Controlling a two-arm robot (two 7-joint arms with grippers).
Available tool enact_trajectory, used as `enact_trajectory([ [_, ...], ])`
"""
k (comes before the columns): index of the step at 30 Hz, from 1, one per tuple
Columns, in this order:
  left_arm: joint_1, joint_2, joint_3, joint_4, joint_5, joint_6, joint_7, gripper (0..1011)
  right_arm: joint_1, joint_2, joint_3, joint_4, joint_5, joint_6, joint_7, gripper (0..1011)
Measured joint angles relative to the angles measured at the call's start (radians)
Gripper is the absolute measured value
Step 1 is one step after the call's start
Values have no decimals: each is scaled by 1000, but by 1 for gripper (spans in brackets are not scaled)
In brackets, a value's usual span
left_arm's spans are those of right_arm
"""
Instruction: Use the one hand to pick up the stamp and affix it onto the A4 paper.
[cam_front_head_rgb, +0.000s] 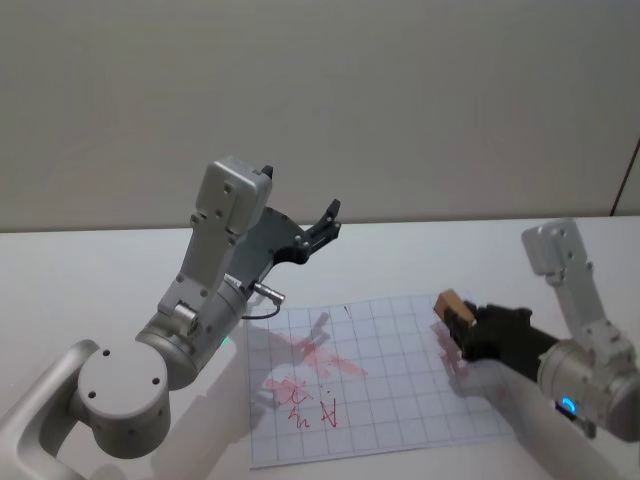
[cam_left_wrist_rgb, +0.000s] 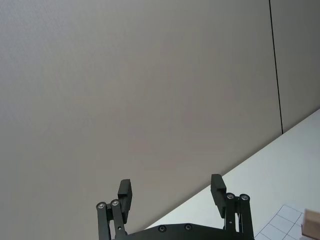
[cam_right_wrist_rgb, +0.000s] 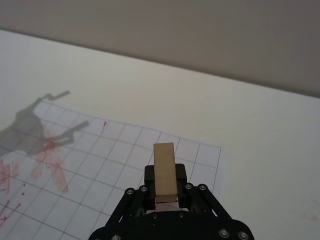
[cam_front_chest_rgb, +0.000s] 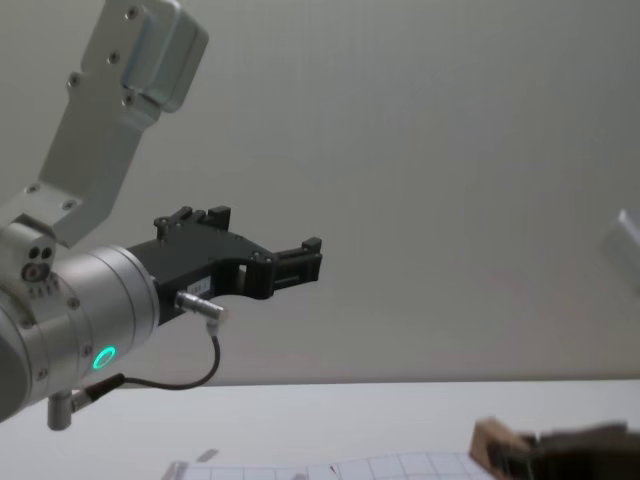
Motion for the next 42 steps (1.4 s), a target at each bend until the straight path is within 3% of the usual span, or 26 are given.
enact_trajectory([
  [9, 0, 0, 0, 0, 0, 0, 0, 1000, 18, 4, 32, -81, 62, -39, -37, 218],
  [18, 0, 0, 0, 0, 0, 0, 0, 1001, 14, 39, 81, -159, 122, -51, -90, 218],
  [31, 0, 0, 0, 0, 0, 0, 0, 1001, -67, 117, 136, -202, 170, 0, -125, 218],
  [42, 0, 0, 0, 0, 0, 0, 0, 1001, -132, 165, 155, -203, 176, 59, -127, 218],
])
